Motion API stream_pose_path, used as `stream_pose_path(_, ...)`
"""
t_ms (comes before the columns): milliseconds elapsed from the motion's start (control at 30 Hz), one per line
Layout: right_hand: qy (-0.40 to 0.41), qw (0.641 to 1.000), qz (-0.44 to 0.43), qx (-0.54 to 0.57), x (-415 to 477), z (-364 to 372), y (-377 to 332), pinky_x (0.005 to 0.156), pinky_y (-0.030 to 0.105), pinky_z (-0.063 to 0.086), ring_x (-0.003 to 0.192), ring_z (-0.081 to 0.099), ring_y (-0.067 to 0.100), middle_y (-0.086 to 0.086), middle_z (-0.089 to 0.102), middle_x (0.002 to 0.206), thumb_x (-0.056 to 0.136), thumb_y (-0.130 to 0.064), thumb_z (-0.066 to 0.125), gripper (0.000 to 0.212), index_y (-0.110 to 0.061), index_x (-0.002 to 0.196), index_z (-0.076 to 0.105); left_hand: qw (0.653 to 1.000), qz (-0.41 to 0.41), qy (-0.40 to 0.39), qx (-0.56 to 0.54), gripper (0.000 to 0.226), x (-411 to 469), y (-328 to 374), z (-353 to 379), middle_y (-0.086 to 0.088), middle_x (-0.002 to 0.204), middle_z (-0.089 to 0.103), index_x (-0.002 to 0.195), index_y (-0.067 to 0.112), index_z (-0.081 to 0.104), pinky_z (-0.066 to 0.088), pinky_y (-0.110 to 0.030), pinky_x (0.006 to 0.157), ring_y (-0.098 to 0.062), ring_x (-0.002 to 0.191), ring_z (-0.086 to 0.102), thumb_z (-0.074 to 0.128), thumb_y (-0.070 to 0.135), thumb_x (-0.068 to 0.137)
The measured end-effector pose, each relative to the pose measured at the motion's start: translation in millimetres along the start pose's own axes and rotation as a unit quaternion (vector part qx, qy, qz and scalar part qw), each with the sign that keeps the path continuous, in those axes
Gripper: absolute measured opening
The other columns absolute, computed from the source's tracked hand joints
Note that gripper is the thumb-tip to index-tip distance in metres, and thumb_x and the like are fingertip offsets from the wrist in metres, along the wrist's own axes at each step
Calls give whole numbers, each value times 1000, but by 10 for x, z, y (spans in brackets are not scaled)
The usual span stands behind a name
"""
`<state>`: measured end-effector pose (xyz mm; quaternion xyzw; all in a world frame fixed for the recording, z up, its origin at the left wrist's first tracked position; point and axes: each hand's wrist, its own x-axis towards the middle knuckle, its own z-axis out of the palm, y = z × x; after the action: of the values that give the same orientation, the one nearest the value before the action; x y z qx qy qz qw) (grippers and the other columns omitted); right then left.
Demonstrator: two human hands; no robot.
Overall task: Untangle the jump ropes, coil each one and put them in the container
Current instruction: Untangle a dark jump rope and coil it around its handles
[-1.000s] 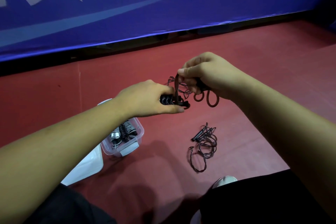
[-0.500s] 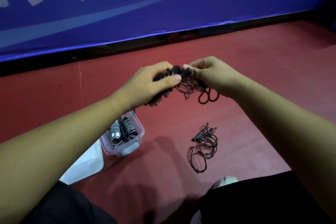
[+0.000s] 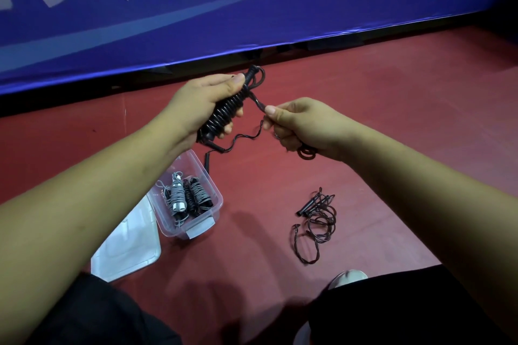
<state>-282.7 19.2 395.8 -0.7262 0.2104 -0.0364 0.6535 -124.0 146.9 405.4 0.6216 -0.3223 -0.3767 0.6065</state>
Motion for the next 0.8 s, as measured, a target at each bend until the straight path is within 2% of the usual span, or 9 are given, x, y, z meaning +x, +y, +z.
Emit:
stream_pose_path(167,2,1000,13,28,3,41,18,48,18,32,48,35,8,-5,38,58,107,-20,43,26,-1,96,57,999,-20,33,10,22,48,-31,-56,-10,67,64,104,16,67,41,-21,39,-20,40,52,63,35,93)
stream_pose_path(333,7,1000,27,12,-79,24,13,40,14,34,47,43,7,1,44,63,106,-15,45,18,-3,98,55,999,-25,40,19,23,64,-59,-59,-10,67,65,101,16,68,42,-22,38,-19,40,53,65,36,92)
stream_pose_path(433,16,999,38,-11,-84,19,45,43,18,35,48,45,11,2,47,64,105,-16,49,16,-4,97,57,998,-20,47,33,25,70,-75,-58,-8,66,65,102,14,68,43,-22,40,-19,40,53,65,37,92)
stream_pose_path(567,31,996,50,-73,-100,19,95,46,23,30,51,38,13,1,49,65,101,-16,55,24,8,103,60,997,-20,56,56,18,82,-103,-108,-6,66,67,98,19,67,44,-22,40,-18,40,54,65,37,93)
stream_pose_path(667,36,996,49,-60,-120,3,39,45,24,29,51,36,13,1,50,63,100,-9,50,20,5,102,65,995,-16,65,80,19,107,-127,-162,-6,67,68,103,20,67,48,-24,44,-18,42,56,67,35,92)
stream_pose_path(733,26,997,49,-54,-132,2,5,46,24,32,51,40,13,4,52,65,100,-4,44,24,9,104,64,992,-7,75,104,17,125,-137,-206,-6,67,69,103,22,67,49,-24,48,-19,44,57,68,34,91)
stream_pose_path(800,15,997,51,-59,-144,17,6,48,25,37,53,44,14,7,54,68,100,-1,40,26,12,107,62,989,-1,80,123,15,130,-152,-229,-6,67,70,101,24,67,48,-21,44,-19,45,57,68,35,91)
